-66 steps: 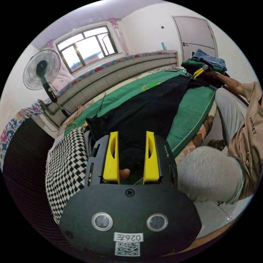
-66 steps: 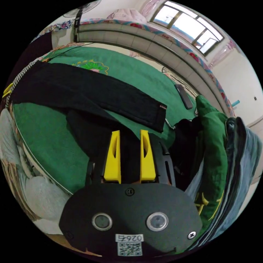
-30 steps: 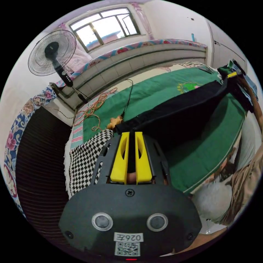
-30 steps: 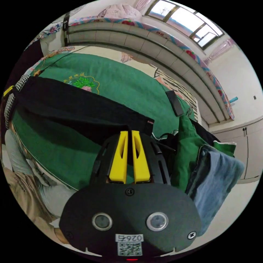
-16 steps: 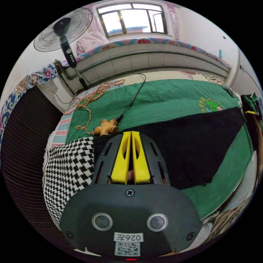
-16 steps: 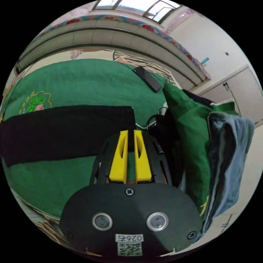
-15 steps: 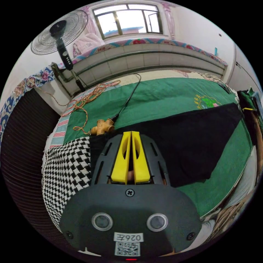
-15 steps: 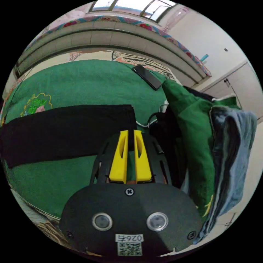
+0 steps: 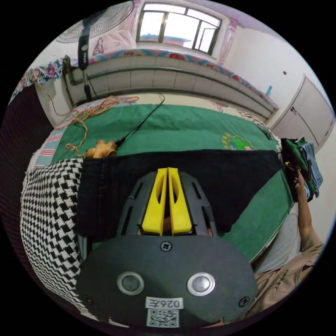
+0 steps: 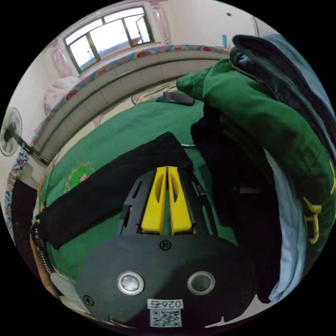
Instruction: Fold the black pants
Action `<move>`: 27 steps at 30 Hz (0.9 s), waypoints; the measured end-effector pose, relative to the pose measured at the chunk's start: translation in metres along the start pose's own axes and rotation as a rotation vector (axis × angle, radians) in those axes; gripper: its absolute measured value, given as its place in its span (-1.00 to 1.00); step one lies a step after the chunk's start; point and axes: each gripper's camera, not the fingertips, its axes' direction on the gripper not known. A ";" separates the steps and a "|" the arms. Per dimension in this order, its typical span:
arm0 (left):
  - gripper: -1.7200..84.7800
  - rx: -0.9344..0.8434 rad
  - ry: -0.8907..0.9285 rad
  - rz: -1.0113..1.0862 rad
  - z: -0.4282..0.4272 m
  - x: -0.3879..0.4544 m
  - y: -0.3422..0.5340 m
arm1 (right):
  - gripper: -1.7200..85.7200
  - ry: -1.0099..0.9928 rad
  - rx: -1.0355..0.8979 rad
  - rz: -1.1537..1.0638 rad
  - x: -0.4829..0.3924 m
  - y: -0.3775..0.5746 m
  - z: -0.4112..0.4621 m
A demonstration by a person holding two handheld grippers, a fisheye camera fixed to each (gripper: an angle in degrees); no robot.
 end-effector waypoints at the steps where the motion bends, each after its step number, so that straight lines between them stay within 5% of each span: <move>1: -0.98 0.020 0.012 0.014 -0.002 0.007 -0.001 | -0.97 -0.082 0.034 0.051 0.010 0.005 -0.010; 10: -0.96 0.158 0.276 0.228 0.009 0.131 -0.035 | -0.81 -0.238 0.106 0.266 0.052 0.048 -0.011; 20: -0.85 -0.101 0.571 0.350 0.137 0.268 -0.101 | -0.75 -0.365 0.000 0.406 0.093 0.066 0.033; 27: -0.93 -0.211 0.530 0.382 0.195 0.295 -0.119 | -0.79 -0.384 0.043 0.367 0.082 0.056 0.059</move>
